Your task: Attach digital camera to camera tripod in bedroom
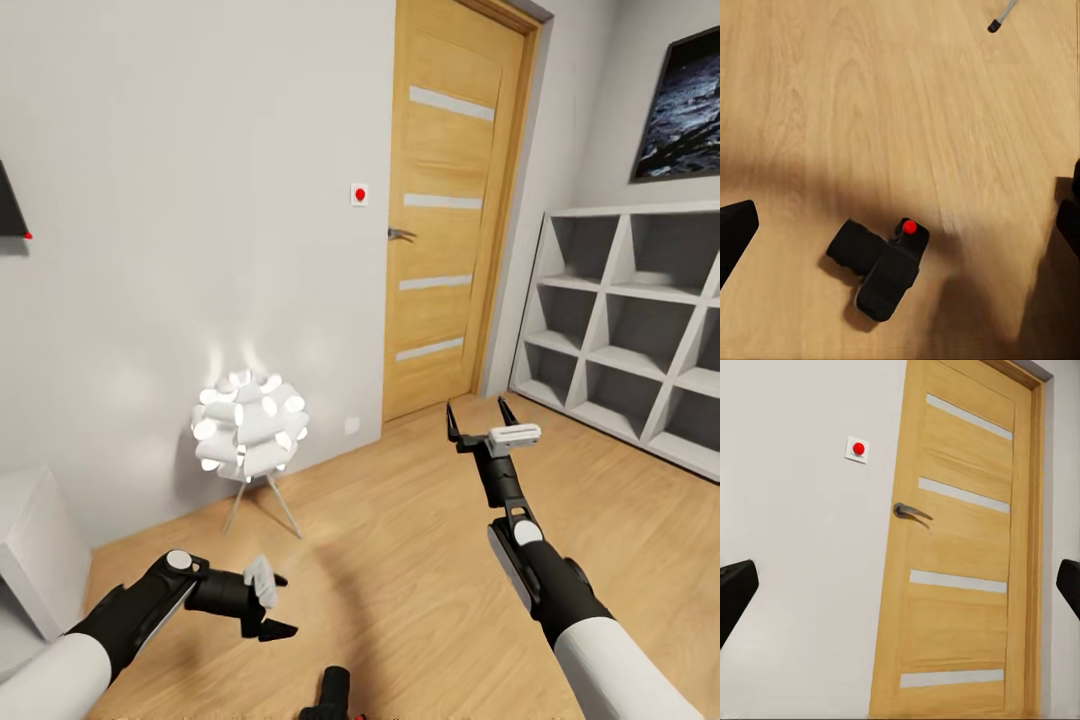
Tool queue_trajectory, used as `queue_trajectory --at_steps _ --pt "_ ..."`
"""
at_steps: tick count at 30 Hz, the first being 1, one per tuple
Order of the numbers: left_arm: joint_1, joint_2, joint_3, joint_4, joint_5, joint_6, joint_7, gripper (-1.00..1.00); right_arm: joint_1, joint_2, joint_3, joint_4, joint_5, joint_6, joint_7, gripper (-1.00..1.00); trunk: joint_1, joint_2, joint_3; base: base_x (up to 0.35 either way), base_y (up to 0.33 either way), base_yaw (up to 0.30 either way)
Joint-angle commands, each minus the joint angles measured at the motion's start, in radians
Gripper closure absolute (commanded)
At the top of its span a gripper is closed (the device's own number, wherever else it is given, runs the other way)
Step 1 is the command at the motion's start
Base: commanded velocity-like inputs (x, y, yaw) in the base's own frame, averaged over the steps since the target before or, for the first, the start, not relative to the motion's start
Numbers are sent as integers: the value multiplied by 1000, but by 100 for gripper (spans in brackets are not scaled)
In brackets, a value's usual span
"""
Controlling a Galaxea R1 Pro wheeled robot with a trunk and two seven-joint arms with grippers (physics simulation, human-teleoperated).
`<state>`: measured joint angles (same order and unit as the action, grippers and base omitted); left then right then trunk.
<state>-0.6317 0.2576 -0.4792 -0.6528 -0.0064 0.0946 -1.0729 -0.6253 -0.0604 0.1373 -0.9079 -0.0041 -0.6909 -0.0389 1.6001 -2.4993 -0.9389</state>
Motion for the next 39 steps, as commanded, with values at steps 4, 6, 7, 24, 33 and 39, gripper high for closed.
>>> queue_trajectory --at_steps 4,6,7,24,33,39 --pt "0 -1 -43 -5 -1 10 -2 -100 -1 -1 5 7 -1 -2 -4 -100 2 -2 -17 0 0 0" --pt "-1 -1 -72 -5 -2 10 -1 -100 -1 -1 5 9 -1 -2 -4 -100 3 -2 -24 0 0 0" --pt "-1 -1 -103 -5 -2 10 0 -100 -1 -1 5 10 -1 -2 -4 -100 3 -2 -28 0 0 0" --pt "-1 -1 -185 -1 -3 9 4 -100 -1 -1 5 20 -1 -2 -4 -100 11 -6 -94 0 0 0" --pt "-1 0 -187 -1 -3 8 4 -100 -1 -1 5 25 -1 -2 -4 -100 15 -8 -129 0 0 0" --pt "0 2 -183 1 -3 7 5 -100 -1 -1 5 26 -1 -2 -4 -100 17 -10 -152 0 0 0"
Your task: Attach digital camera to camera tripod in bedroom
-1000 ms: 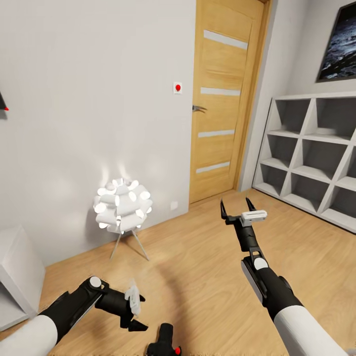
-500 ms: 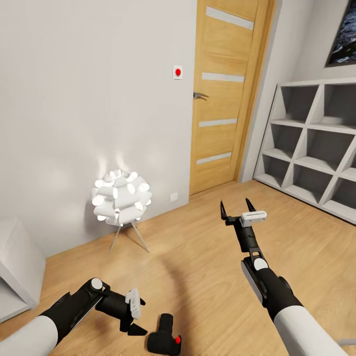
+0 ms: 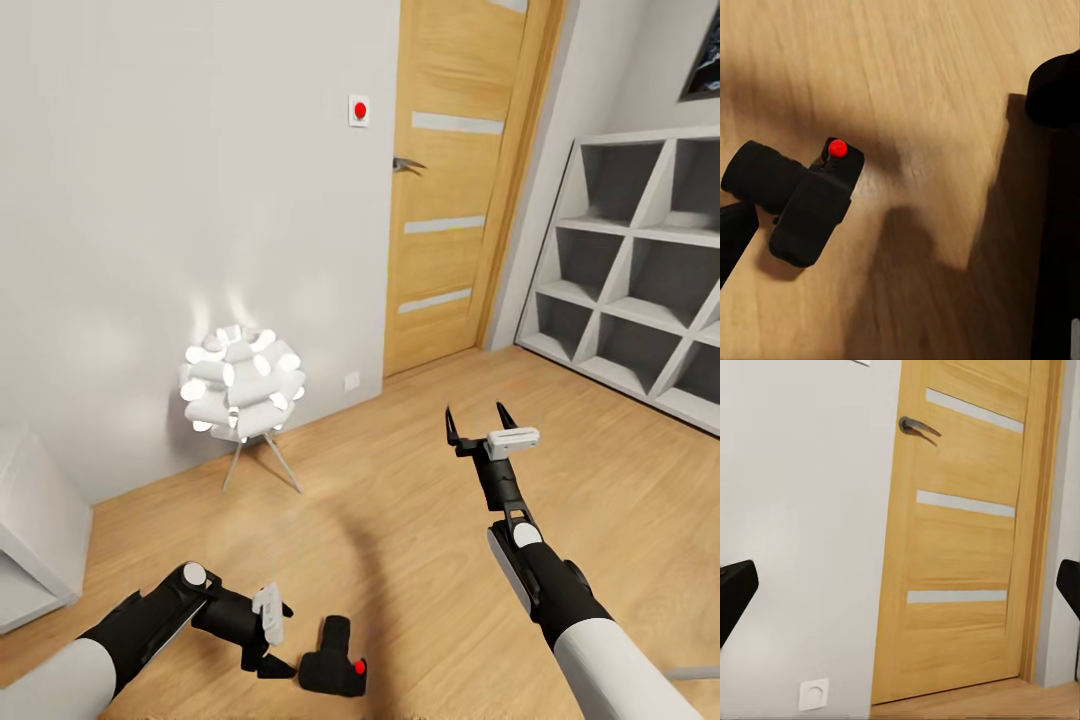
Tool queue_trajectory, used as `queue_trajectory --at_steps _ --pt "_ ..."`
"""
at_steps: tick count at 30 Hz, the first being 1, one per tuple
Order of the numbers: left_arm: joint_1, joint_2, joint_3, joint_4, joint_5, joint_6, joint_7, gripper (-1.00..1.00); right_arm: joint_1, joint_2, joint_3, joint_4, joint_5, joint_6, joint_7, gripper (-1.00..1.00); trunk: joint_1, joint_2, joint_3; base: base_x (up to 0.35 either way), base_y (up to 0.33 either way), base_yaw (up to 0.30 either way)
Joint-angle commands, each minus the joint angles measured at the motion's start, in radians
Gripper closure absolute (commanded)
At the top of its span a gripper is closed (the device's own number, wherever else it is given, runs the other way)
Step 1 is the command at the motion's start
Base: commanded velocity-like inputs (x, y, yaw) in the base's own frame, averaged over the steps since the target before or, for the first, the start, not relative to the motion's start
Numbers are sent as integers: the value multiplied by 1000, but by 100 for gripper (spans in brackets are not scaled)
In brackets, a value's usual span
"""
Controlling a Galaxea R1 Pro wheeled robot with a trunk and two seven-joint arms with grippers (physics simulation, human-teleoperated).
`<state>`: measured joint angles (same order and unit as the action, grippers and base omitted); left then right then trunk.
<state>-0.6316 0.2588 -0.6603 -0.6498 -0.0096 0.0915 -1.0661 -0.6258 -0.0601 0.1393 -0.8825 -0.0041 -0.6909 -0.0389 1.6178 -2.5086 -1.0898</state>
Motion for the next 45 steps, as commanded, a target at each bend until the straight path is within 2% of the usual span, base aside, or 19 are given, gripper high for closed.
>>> queue_trajectory --at_steps 1,7,12,18,41,45 --pt "-1 1 -1 -2 0 9 -2 -100 -1 -1 3 0 -1 -2 -4 -100 0 -1 -5 0 0 0" --pt "-1 2 1 0 1 -9 22 -100 -1 -1 3 0 -1 -2 -4 -100 3 -2 -28 0 0 0" --pt "0 3 1 1 1 -34 126 -100 0 -1 3 0 -1 -2 -4 -100 5 -3 -47 0 0 0" --pt "-1 5 2 0 1 -40 176 -100 -1 -1 3 7 -1 -2 -4 -100 8 -5 -71 0 0 0" --pt "0 10 -2 -10 1 -57 187 -100 -1 0 4 24 -1 -2 -4 -100 18 -10 -160 0 0 0" --pt "0 16 -2 -58 0 -75 185 -100 -1 0 4 31 -1 -2 -4 -100 20 -11 -175 0 0 0"
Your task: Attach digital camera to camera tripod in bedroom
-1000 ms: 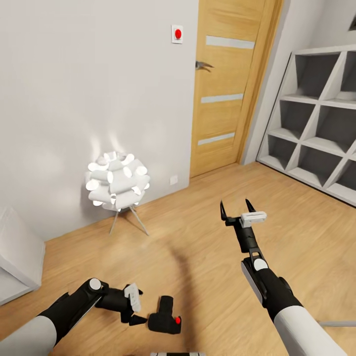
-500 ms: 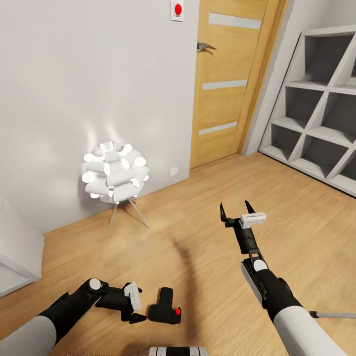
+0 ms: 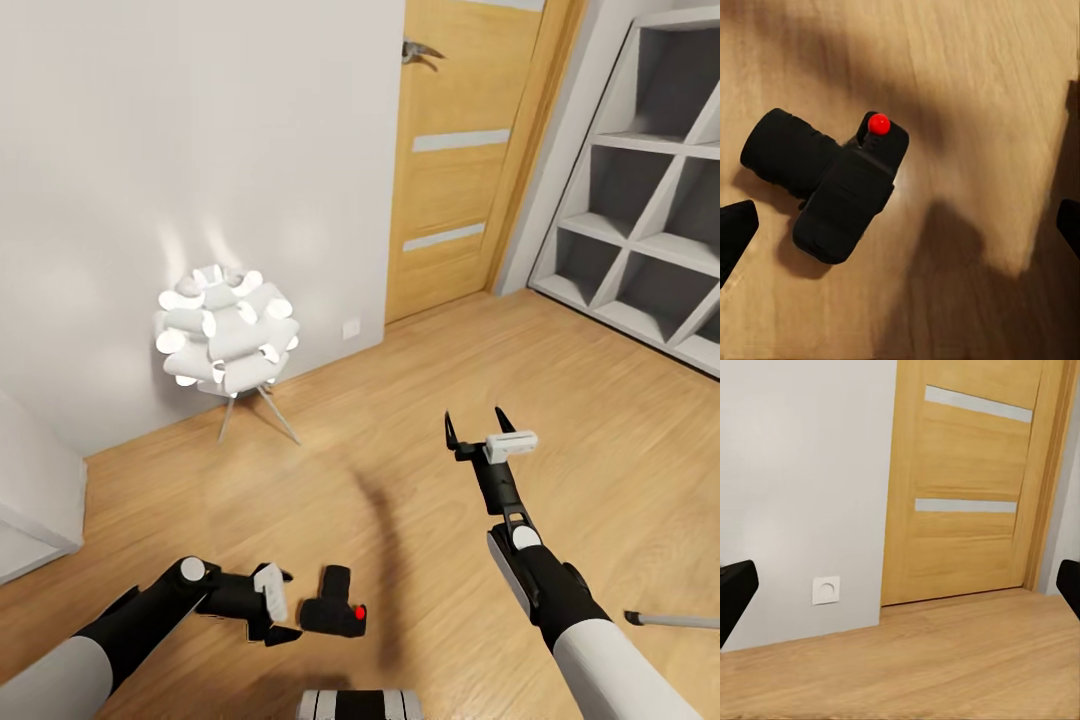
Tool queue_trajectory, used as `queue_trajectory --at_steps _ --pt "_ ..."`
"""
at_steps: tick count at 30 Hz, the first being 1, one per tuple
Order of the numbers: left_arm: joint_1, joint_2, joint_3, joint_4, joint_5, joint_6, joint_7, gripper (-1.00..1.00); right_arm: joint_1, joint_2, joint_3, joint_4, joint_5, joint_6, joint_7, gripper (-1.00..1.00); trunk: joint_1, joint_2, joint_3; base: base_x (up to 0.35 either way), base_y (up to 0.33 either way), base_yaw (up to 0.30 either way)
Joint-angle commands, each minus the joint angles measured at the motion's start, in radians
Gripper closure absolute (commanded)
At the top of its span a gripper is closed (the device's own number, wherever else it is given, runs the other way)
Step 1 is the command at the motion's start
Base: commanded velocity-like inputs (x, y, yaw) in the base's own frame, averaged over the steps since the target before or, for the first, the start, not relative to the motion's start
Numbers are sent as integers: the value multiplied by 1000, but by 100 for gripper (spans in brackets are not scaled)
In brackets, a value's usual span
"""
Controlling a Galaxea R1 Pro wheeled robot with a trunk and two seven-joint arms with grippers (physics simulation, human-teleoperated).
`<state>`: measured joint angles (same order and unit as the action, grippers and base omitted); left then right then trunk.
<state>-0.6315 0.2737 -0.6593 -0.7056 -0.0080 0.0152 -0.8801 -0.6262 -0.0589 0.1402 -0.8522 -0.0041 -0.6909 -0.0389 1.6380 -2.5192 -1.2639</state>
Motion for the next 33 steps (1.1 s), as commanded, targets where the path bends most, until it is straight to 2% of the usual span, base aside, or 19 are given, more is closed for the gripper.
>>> queue_trajectory --at_steps 1,8,13,15,16,17,21,28,33 --pt "-1 2 -3 -16 -1 0 -1 -100 -1 -1 4 1 -1 -2 -4 -100 0 -1 -5 0 0 0" --pt "-1 25 -4 -67 -1 -7 -2 -100 -1 -1 4 5 -1 -2 -4 -100 3 -2 -32 0 0 0" --pt "-1 56 0 -97 -1 -9 -3 -100 -1 -1 3 5 -1 -2 -4 -100 6 -3 -51 0 0 0" --pt "-1 74 2 -126 -1 -9 -4 -100 -1 -1 3 5 -1 -2 -4 -100 7 -4 -59 0 0 0" --pt "-1 94 4 -165 0 -8 -4 -100 -1 -1 3 6 -1 -2 -4 -100 7 -4 -63 0 0 0" --pt "-1 130 5 -230 0 -7 -7 -100 -1 -1 3 6 -1 -2 -4 -100 7 -4 -67 0 0 0" --pt "-1 178 6 -330 2 -5 -18 -100 -1 -1 3 7 -1 -2 -4 -100 9 -5 -82 0 0 0" --pt "-1 203 7 -427 4 1 -48 -100 -1 -1 4 7 -1 -2 -4 -100 12 -7 -109 0 0 0" --pt "-1 210 50 -472 5 2 -101 -100 -1 -1 4 7 -1 -2 -4 -100 15 -8 -128 0 0 0"
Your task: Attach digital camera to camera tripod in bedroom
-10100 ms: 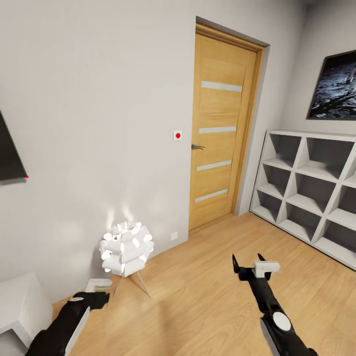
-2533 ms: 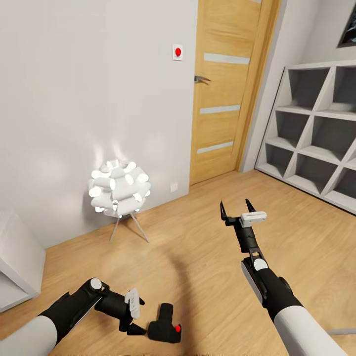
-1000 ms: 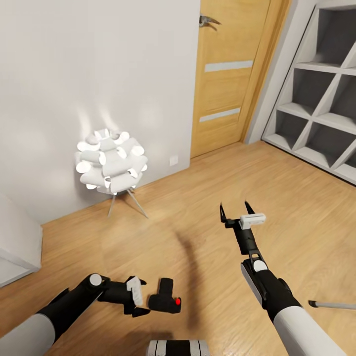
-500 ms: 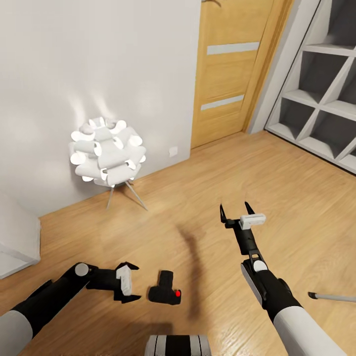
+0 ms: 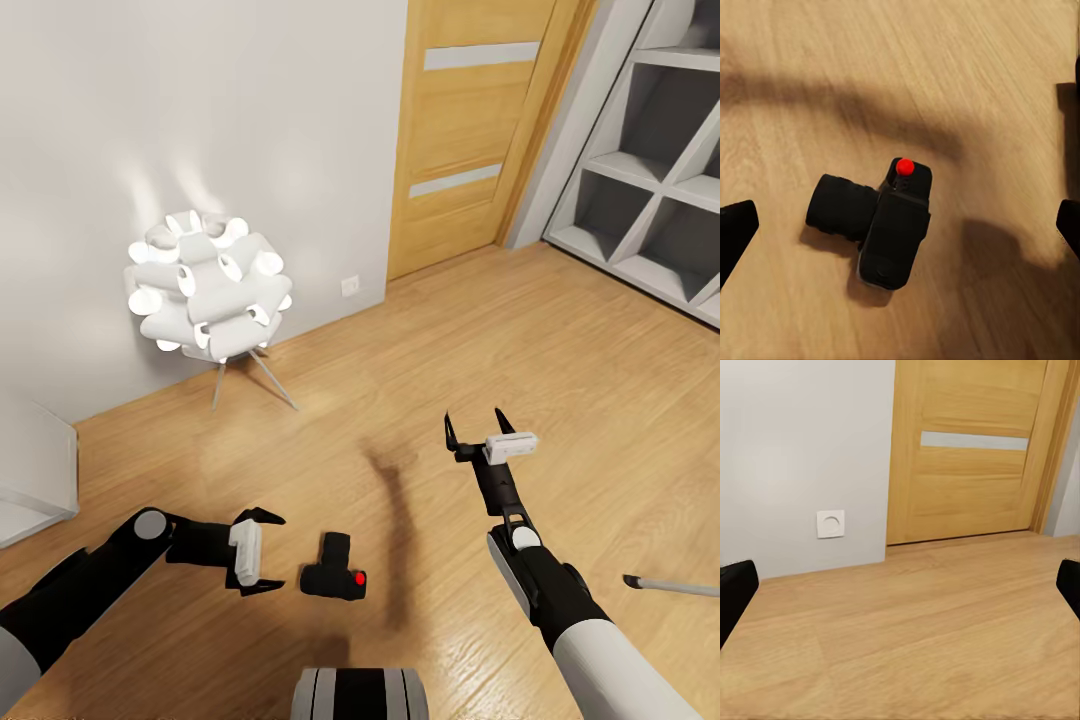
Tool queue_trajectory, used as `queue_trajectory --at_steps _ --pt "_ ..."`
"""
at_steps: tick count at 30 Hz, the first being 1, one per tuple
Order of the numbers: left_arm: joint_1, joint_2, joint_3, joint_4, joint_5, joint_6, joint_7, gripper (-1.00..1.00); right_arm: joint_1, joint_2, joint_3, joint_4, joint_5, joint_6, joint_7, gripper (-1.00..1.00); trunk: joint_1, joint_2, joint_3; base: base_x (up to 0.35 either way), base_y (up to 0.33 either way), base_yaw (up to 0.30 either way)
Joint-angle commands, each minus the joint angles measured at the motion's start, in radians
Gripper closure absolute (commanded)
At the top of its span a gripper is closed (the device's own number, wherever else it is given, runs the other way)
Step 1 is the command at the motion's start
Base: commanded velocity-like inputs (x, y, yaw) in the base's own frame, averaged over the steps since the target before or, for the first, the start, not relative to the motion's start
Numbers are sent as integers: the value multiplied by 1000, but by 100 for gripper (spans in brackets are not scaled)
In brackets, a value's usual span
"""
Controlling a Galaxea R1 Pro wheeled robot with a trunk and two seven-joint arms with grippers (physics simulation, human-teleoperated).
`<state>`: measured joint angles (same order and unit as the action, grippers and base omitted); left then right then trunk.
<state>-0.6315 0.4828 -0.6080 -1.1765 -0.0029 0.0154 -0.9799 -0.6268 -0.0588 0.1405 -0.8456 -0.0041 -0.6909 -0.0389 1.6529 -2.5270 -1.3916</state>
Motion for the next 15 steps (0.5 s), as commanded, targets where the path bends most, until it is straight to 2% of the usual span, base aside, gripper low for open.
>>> queue_trajectory --at_steps 1,8,15 --pt "-1 0 4 -8 0 2 -9 -100 -1 -1 4 0 -1 -2 -4 -100 0 -1 -5 0 0 0" --pt "-1 1 23 -45 0 3 -57 -100 -1 -1 3 0 -1 -2 -4 -100 3 -2 -32 0 0 0" --pt "-1 -3 25 -50 0 3 -72 -100 0 -1 3 0 -1 -3 -4 -100 7 -4 -59 0 0 0"
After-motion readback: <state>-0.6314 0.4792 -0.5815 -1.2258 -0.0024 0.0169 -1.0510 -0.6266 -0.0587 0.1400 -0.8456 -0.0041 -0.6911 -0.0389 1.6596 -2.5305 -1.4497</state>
